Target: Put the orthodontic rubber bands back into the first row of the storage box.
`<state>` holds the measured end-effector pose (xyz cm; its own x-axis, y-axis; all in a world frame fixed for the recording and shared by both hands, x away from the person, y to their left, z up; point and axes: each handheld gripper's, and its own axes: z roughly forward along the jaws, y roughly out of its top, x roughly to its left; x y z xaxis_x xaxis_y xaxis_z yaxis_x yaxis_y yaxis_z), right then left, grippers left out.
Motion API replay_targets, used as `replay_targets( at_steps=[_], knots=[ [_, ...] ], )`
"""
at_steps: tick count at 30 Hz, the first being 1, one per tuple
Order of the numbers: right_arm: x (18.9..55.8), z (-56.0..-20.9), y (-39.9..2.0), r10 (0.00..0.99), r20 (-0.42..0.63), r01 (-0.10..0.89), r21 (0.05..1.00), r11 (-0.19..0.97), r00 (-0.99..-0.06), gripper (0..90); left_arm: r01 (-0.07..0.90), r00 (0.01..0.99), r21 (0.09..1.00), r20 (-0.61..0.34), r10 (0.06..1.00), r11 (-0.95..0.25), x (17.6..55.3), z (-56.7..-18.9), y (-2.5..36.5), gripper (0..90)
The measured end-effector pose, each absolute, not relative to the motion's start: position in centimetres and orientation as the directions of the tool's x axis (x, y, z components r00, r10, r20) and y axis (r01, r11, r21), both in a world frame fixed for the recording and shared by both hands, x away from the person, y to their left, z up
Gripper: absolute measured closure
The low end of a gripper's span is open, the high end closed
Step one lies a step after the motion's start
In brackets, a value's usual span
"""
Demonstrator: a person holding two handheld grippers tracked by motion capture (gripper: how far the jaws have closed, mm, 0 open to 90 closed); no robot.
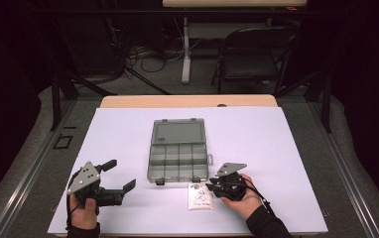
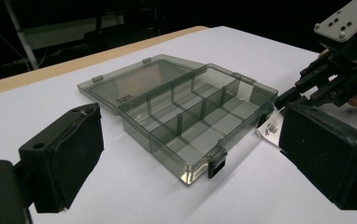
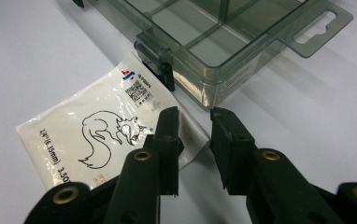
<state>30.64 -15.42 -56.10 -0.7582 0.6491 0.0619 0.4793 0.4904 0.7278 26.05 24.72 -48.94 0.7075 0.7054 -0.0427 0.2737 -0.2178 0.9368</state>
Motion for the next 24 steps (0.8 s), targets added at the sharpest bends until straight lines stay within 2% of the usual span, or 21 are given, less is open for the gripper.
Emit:
replay_targets(
  at_steps=[16,24],
  knots=[
    [30.18,-56.07,-15.0,0.628,-0.013,0.424,0.726,0.541,-0.778,82.4,0.274,0.708,0.936,-0.041,0.706,-0.221,26.07,-48.98,24.71,7.0],
    [30.16,-55.93,-15.08,0.61,0.001,0.431,0.709,0.558,-0.792,89.1,0.275,0.708,0.935,-0.041,0.705,-0.222,26.09,-49.0,24.68,7.2]
  ],
)
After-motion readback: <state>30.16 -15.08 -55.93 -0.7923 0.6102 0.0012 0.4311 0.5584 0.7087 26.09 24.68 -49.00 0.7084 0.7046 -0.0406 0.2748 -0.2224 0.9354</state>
